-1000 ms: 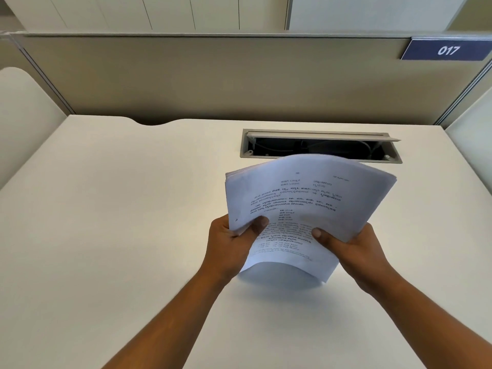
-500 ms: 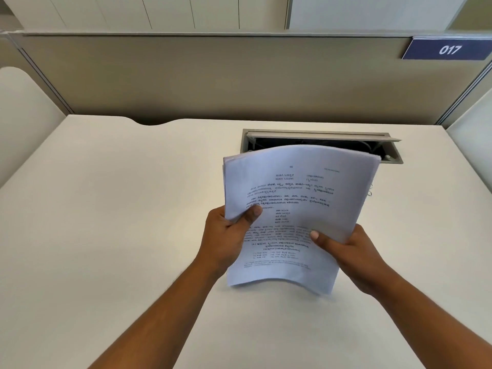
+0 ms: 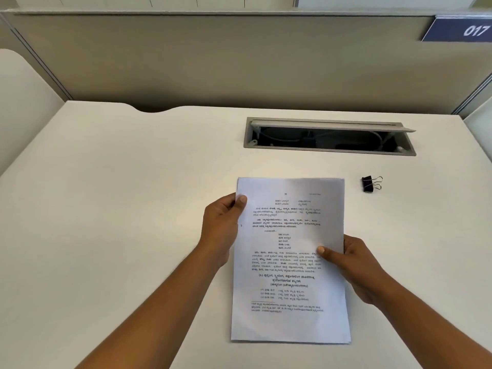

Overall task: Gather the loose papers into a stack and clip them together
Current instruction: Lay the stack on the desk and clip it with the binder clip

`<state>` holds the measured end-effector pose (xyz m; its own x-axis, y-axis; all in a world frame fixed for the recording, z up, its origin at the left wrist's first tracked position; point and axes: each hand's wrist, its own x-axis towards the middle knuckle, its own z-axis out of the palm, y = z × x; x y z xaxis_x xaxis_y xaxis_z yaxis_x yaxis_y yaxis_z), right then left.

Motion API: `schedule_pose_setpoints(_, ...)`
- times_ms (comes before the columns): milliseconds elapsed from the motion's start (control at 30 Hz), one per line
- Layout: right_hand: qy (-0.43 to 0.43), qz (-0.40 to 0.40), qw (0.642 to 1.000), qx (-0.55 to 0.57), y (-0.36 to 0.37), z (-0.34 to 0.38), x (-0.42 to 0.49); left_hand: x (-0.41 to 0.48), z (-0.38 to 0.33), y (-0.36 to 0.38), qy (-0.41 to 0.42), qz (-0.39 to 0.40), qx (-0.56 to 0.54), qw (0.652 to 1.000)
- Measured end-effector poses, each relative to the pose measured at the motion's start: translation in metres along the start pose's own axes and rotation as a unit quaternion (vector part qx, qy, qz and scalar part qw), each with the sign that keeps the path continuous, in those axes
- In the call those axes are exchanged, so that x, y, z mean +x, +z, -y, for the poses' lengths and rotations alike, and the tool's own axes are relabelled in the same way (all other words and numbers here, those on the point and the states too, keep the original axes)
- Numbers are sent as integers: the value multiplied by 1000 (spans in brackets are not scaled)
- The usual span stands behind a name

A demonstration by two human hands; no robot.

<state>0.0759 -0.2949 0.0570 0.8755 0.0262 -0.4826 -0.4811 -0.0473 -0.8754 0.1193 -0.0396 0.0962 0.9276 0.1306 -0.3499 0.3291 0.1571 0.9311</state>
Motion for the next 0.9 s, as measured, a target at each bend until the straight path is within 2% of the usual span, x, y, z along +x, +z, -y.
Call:
schedule_pose_setpoints(167,28,20,999,-11,-2,-5,12,18,16,-2,2,-22,-3,1000)
schedule_pose_setpoints(300,52,16,995,-79,-12,-2,22,32,27,-4,-13,-39,-16,999)
schedule_pose_setpoints(400,71,-41,991,-105,-22,6,36,40,34,-4,-21,-42,-30,998)
schedule_pose_setpoints(500,46,-126,982,-129,-38,23,54,47,42,-5,-34,-48,-37,998)
schedule_pose_setpoints(700,15,-340,940,-14,-81,63,90,54,57,-8,-46,-61,-49,996)
schedule_pose_setpoints(767,23,-364,931,19,-92,72,100,55,61,-10,-47,-63,-55,995)
schedule_pose_setpoints(900,59,-359,931,24,-100,84,114,58,61,-9,-46,-59,-65,995)
